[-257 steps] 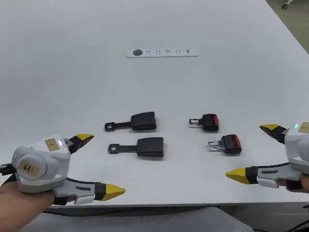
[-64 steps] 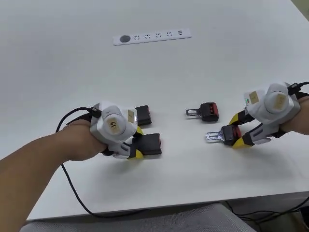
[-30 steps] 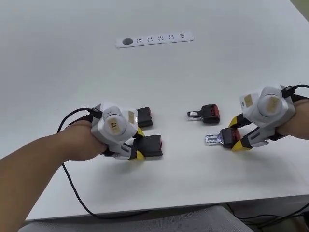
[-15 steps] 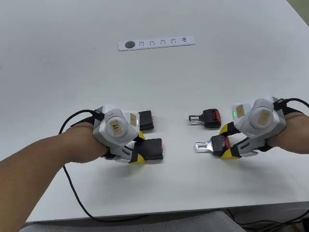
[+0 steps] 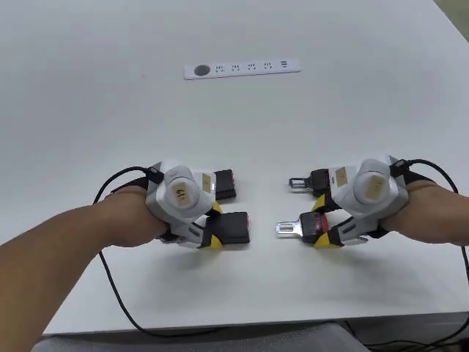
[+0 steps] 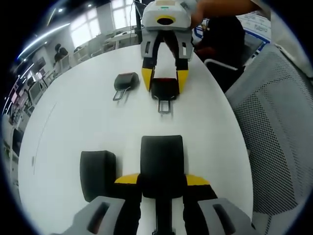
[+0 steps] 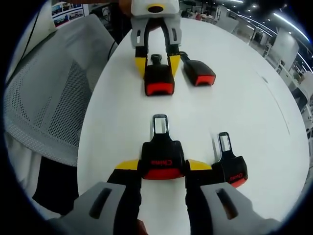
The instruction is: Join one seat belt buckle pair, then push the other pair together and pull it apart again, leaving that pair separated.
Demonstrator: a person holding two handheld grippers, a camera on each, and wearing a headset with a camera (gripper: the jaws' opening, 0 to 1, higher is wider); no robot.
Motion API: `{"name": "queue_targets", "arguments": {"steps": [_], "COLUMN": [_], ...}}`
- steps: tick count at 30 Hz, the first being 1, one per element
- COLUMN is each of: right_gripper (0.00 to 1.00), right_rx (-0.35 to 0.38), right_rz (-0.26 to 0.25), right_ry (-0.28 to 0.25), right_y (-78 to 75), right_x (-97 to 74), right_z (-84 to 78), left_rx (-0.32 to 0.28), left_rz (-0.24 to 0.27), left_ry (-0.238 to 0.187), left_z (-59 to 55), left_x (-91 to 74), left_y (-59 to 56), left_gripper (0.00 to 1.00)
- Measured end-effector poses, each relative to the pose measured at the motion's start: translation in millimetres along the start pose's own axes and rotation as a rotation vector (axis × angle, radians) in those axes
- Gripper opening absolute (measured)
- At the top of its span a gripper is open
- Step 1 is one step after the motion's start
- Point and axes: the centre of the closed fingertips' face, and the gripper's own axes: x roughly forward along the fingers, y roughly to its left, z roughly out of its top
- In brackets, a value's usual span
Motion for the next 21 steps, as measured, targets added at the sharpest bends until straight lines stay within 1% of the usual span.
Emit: {"name": "queue_targets", "arguments": {"steps": [6, 9, 14, 15, 18, 21], "right_gripper": [0.34, 0.34, 0.34, 0.34, 0.34, 0.34], "right_rx": [-0.003, 0.001, 0.006, 0.005, -0.003, -0.017], "right_rz": [-0.015, -0.014, -0.005, -0.004, -0.002, -0.003], "right_ry": [-0.002, -0.01, -0.02, -0.02, -0.016, -0.008], "right_y": [0.1, -3.2, -1.5, -3.1, 0.4, -1.1], "right_x": [5.9, 9.2, 15.4, 16.4, 18.5, 20.3], "right_z": [10.8, 14.5, 24.8, 25.6, 30.1, 32.2], "left_rx": [-0.003, -0.006, -0.011, -0.012, -0.011, -0.007], "left_rz": [0.0, 0.002, 0.005, 0.005, 0.003, -0.001], "left_ry": [0.002, 0.001, 0.006, 0.006, 0.005, 0.004], "left_z": [-0.7, -0.2, 0.4, 0.2, -0.8, -0.4], "left_x": [0.5, 0.4, -0.2, -0.3, 0.0, 0.1], "left_y": [0.1, -0.4, -0.7, -0.7, -0.2, -1.2], "left_gripper": [0.33, 0.33, 0.33, 0.33, 0.33, 0.33]}}
